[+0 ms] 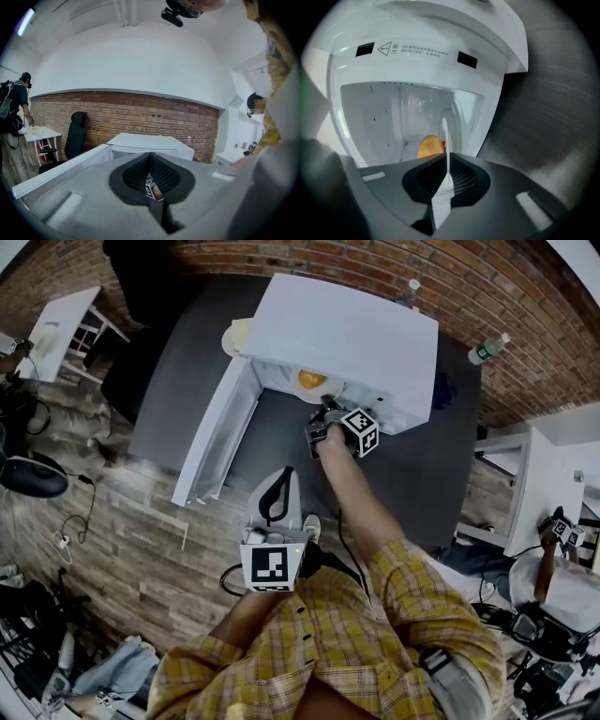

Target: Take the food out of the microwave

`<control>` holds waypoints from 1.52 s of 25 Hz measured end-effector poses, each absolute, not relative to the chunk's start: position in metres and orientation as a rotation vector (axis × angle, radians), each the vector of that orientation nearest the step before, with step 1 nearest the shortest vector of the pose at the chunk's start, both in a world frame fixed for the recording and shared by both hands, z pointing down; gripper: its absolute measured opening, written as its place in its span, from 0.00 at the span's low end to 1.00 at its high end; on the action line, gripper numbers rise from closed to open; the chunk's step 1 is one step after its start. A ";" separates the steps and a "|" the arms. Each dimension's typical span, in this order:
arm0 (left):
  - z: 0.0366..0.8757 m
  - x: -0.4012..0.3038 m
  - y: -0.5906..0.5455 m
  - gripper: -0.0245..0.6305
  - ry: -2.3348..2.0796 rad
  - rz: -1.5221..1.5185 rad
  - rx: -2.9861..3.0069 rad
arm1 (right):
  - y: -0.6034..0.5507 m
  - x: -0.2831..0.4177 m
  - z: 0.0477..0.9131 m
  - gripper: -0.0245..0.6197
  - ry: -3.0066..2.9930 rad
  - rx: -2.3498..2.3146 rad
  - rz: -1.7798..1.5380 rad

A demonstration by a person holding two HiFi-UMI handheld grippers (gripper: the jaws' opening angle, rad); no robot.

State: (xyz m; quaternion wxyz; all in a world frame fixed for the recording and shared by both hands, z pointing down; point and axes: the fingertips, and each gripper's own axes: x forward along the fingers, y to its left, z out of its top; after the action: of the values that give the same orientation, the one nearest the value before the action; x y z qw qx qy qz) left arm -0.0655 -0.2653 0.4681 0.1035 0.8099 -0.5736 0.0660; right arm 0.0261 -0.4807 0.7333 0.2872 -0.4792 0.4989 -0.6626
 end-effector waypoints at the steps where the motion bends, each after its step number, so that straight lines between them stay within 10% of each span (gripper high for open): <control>1: 0.469 -0.066 -0.264 0.04 -1.689 0.209 2.393 | -0.479 0.026 0.732 0.06 1.335 -1.271 -1.767; 38: 0.417 -0.080 -0.202 0.04 -1.746 0.077 2.469 | -0.331 0.018 0.581 0.07 1.441 -1.034 -1.670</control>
State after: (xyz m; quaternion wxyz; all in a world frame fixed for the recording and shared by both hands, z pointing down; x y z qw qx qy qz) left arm -0.0801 -0.2025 0.4173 0.0582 0.8149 -0.5761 0.0255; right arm 0.0181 -0.3315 0.5811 0.3456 -0.3984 0.5551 -0.6432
